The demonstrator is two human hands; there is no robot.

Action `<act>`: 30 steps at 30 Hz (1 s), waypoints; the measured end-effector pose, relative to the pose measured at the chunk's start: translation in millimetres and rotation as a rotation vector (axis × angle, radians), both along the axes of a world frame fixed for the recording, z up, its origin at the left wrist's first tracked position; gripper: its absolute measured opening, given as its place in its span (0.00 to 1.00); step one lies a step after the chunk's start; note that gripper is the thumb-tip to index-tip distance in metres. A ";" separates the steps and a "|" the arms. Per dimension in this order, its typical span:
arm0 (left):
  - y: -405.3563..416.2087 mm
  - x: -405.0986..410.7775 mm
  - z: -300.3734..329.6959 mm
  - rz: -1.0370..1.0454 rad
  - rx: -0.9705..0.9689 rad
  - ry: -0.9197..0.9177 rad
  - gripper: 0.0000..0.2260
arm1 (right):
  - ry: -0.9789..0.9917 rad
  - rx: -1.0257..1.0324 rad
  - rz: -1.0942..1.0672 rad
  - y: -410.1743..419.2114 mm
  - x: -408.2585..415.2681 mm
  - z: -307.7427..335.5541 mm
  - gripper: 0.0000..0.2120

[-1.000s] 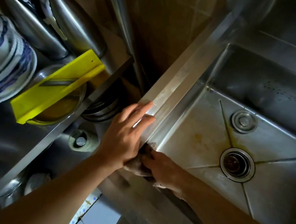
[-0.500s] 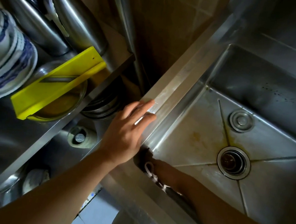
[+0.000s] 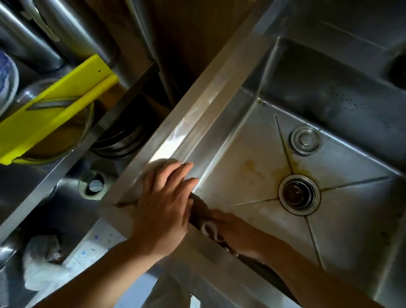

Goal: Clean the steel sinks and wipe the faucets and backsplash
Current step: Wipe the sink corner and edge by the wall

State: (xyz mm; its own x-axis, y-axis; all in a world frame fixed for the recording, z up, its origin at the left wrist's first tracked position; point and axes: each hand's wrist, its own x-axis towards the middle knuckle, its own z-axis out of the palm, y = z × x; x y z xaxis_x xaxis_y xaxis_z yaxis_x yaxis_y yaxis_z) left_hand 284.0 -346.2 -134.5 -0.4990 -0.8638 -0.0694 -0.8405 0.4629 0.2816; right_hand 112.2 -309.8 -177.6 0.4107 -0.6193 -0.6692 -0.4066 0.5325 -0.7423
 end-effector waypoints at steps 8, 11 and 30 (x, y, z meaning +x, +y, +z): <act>-3.6 -1.7 -2.4 -0.005 -0.015 -0.002 0.15 | 0.162 0.034 0.182 9.9 -12.7 -38.2 0.11; -3.5 -1.0 -3.2 -0.004 -0.028 -0.010 0.14 | 0.127 0.070 0.151 16.0 -26.2 -10.4 0.09; 43.9 -69.9 -13.6 -0.075 -0.011 -0.058 0.14 | 0.265 0.243 0.199 79.3 -88.6 -60.1 0.24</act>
State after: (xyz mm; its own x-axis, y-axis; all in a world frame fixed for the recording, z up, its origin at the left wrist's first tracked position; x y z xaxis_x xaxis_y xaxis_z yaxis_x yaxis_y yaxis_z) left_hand 214.1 -302.3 -148.1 -0.5580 -0.8249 -0.0903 -0.8179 0.5282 0.2282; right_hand 23.6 -230.5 -237.7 0.3004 -0.3561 -0.8848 -0.6799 0.5706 -0.4605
